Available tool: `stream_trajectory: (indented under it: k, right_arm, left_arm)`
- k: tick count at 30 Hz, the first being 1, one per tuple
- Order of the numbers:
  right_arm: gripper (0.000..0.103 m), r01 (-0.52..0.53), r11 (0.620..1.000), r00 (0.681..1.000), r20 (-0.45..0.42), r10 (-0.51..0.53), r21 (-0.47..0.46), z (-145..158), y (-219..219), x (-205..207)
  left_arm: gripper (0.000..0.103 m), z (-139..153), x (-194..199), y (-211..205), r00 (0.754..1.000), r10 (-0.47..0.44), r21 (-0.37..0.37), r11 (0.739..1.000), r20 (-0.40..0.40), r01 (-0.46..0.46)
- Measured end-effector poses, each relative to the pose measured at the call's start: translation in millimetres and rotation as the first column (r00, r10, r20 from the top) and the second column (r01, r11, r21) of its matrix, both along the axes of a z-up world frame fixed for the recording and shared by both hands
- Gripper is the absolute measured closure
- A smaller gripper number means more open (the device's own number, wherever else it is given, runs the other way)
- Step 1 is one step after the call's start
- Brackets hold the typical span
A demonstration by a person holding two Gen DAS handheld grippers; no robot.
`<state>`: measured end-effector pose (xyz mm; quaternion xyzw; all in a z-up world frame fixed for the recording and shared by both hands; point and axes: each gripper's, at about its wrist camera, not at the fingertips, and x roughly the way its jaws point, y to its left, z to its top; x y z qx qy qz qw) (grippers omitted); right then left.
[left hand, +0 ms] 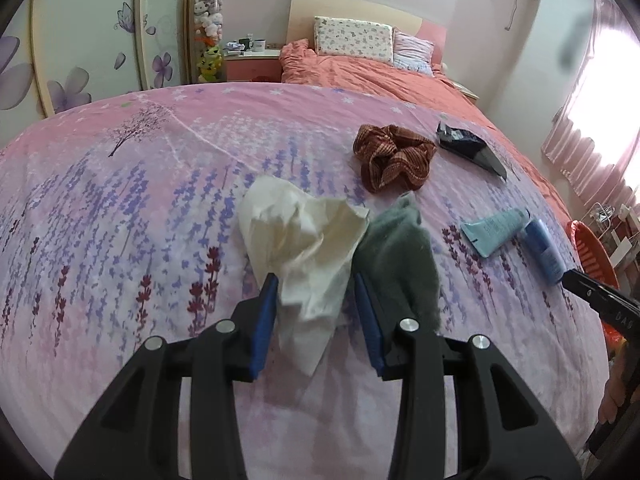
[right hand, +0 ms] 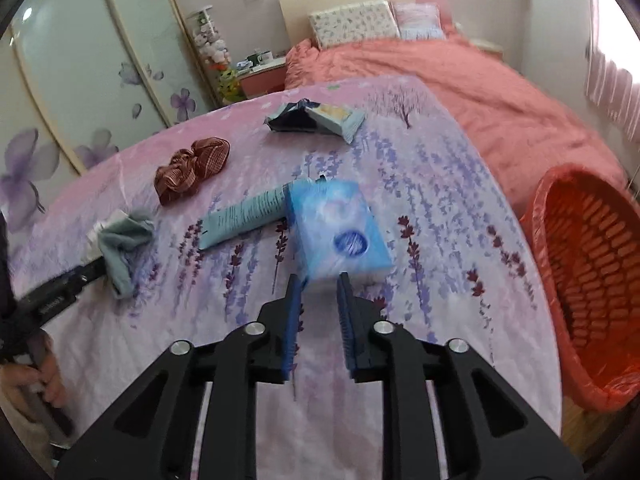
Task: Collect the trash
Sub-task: 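Lift the white tissue with the left tool while the right tool grasps the blue tissue pack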
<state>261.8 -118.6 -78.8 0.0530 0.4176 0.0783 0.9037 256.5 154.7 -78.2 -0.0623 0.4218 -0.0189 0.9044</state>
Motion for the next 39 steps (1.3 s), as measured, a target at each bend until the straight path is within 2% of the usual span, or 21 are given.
stream_trajectory:
  k: [1,2,5,8,13,15,17,21,24,34,39]
  right_arm:
    - [0.049,0.004,1.0,1.0,0.009,-0.004,0.0,1,1,1]
    - [0.046,0.009,1.0,1.0,0.019,-0.009,0.003,2,2,2]
    - [0.04,0.021,1.0,1.0,0.019,-0.02,-0.006,1,4,14]
    - [0.037,0.042,0.997,0.999,0.017,-0.041,-0.058,-5,6,27]
    - [0.037,0.054,0.995,0.998,-0.029,-0.056,-0.081,-17,4,42]
    - [0.044,0.056,0.994,0.998,-0.026,-0.059,-0.095,-19,4,40]
    - [0.046,0.047,0.995,0.998,-0.026,-0.05,-0.091,-19,3,36]
    - [0.047,0.046,0.994,0.999,-0.019,-0.048,-0.095,-20,2,26]
    - [0.047,0.05,0.994,0.998,-0.021,-0.053,-0.098,-20,2,25]
    - [0.046,0.053,0.99,0.998,-0.025,-0.056,-0.128,-21,6,26]
    - [0.045,0.057,0.99,0.998,-0.026,-0.06,-0.127,-22,6,26]
  left_arm:
    - [0.062,-1,0,0,1.0,0.005,0.003,1.0,-0.002,-0.005]
    - [0.062,-2,0,1,1.0,0.011,0.0,1.0,-0.006,-0.011]
    - [0.057,-2,2,3,1.0,0.023,-0.006,1.0,-0.008,-0.023]
    - [0.052,0,3,1,1.0,0.029,0.002,1.0,-0.002,-0.029]
    - [0.044,3,8,0,0.999,0.042,0.024,0.999,0.012,-0.043]
    - [0.044,2,12,0,0.999,0.047,0.027,0.999,0.011,-0.047]
    - [0.045,1,18,-1,0.999,0.051,0.034,0.998,0.01,-0.052]
    - [0.055,-4,28,-1,0.999,0.054,0.049,0.997,0.003,-0.054]
    - [0.057,-5,31,-3,0.998,0.059,0.07,0.996,0.0,-0.059]
    - [0.055,-10,35,-12,0.997,0.071,0.144,0.987,-0.031,-0.066]
    - [0.055,-10,35,-12,0.997,0.075,0.141,0.988,-0.031,-0.069]
